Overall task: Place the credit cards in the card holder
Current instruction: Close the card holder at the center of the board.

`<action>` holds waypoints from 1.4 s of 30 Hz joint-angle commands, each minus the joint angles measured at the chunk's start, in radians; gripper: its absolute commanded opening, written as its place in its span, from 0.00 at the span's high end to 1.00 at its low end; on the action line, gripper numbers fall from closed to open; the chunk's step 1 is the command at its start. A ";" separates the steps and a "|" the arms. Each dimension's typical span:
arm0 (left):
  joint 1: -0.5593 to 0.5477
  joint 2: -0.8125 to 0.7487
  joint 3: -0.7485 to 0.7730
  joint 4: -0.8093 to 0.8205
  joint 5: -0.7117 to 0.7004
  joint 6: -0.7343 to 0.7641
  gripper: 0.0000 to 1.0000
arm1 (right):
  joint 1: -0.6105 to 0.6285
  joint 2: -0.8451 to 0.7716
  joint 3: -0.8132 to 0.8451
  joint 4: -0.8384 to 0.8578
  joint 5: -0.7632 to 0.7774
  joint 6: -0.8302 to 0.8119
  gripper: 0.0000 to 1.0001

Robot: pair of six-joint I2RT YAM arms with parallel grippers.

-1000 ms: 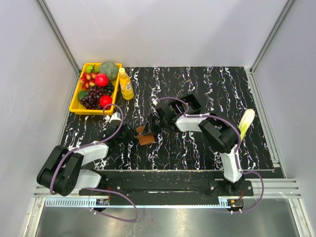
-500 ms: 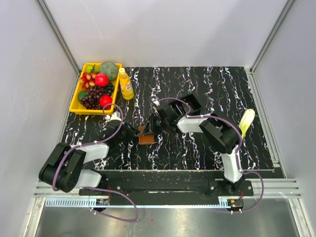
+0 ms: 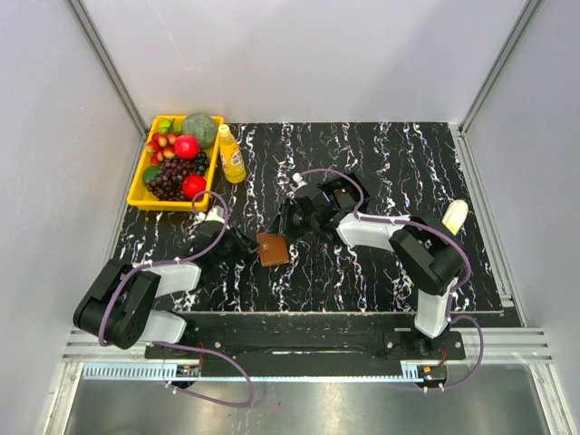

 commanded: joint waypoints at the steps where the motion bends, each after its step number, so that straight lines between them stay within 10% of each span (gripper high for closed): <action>1: -0.004 0.014 -0.003 0.069 0.033 -0.006 0.74 | -0.011 -0.040 -0.009 -0.094 0.097 -0.049 0.72; 14: -0.004 0.019 0.008 0.086 0.048 -0.014 0.74 | 0.002 -0.047 0.019 -0.292 0.309 -0.206 0.86; 42: -0.037 0.062 0.054 0.098 0.071 -0.009 0.75 | 0.034 0.055 0.105 -0.344 0.173 -0.220 0.88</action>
